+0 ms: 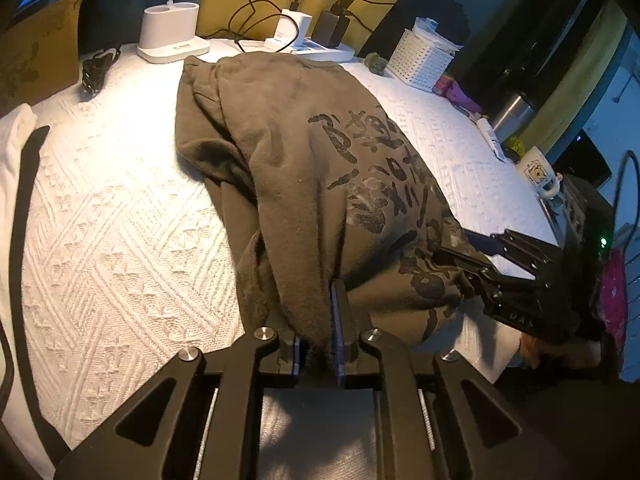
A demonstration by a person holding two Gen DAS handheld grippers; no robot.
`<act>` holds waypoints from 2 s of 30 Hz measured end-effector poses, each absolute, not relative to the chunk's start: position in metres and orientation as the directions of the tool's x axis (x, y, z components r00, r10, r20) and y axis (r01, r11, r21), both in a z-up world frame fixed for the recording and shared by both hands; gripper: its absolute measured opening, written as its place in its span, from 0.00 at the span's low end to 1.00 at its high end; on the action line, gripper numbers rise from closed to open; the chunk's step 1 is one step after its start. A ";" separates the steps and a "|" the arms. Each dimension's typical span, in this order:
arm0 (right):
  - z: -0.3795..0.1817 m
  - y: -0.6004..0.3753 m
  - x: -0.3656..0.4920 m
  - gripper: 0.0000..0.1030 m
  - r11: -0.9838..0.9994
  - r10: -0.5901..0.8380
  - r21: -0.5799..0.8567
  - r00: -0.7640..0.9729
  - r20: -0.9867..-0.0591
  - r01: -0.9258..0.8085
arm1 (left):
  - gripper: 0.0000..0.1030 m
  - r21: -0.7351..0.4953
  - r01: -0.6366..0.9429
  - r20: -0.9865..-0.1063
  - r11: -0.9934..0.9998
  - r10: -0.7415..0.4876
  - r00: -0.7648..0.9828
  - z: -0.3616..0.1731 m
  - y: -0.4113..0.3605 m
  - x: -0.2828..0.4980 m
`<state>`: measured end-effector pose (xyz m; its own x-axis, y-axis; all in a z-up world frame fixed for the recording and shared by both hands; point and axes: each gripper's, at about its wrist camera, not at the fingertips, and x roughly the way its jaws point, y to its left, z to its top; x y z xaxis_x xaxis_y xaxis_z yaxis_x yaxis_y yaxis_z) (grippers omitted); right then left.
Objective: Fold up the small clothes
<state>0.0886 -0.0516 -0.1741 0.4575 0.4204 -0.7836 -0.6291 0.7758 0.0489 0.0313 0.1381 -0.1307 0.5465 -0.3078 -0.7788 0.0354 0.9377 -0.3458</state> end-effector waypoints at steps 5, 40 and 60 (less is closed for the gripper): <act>-0.171 -0.051 0.079 0.18 0.772 0.428 0.065 0.441 -0.789 -0.633 | 0.12 -0.345 0.013 -0.774 0.938 -0.293 0.561 -0.135 0.139 0.023; -0.156 -0.085 0.076 0.58 0.848 0.345 0.042 0.489 -0.801 -0.528 | 0.42 -0.281 -0.114 -0.789 0.953 -0.162 0.593 -0.125 0.149 0.010; -0.140 -0.089 0.118 0.64 0.862 0.327 0.024 0.518 -0.790 -0.507 | 0.55 -0.212 -0.135 -0.750 0.968 -0.073 0.658 -0.099 0.141 0.052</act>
